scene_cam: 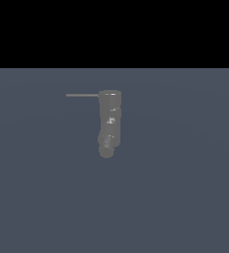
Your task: Turn on the faucet by rotating a designated handle.
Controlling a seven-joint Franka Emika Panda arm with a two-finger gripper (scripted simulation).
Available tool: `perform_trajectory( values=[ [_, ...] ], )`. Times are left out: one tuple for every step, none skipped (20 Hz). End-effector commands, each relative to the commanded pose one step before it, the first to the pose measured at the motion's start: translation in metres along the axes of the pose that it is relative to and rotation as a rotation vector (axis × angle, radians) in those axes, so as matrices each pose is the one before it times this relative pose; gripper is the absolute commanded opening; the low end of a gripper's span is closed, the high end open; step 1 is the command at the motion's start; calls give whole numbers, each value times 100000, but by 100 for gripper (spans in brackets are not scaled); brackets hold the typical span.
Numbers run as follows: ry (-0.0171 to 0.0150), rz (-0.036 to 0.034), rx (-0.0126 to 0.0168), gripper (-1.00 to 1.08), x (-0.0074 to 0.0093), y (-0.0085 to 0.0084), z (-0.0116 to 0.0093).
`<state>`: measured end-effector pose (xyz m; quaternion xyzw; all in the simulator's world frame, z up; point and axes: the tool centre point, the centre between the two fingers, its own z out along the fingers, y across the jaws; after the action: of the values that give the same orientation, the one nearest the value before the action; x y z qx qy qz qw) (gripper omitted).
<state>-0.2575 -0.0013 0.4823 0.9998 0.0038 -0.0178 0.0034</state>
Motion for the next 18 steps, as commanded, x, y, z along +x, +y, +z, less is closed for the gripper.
perform_trajectory(
  values=[
    [0,0,0,-100,0,1,0],
    [1,69,-1,-100,4,-8,8],
    [1,138,4,-100,13,-40,26],
    [2,249,6,-100,21,-61,43],
    [2,352,9,-100,30,-84,61],
    [3,453,11,-100,38,-108,78],
    [4,552,14,-100,47,-133,96],
    [5,655,16,-100,56,-157,113],
    [5,756,19,-100,65,-181,131],
    [6,859,22,-100,73,-205,148],
    [7,961,25,-100,82,-229,166],
    [8,1060,27,-100,91,-254,183],
    [9,1165,30,-100,100,-278,201],
    [10,1267,33,-100,109,-303,219],
    [10,1370,36,-100,119,-328,237],
    [11,1473,40,-100,128,-354,254],
    [12,1579,43,-100,137,-379,272],
    [13,1681,47,-100,147,-405,291]
  ],
)
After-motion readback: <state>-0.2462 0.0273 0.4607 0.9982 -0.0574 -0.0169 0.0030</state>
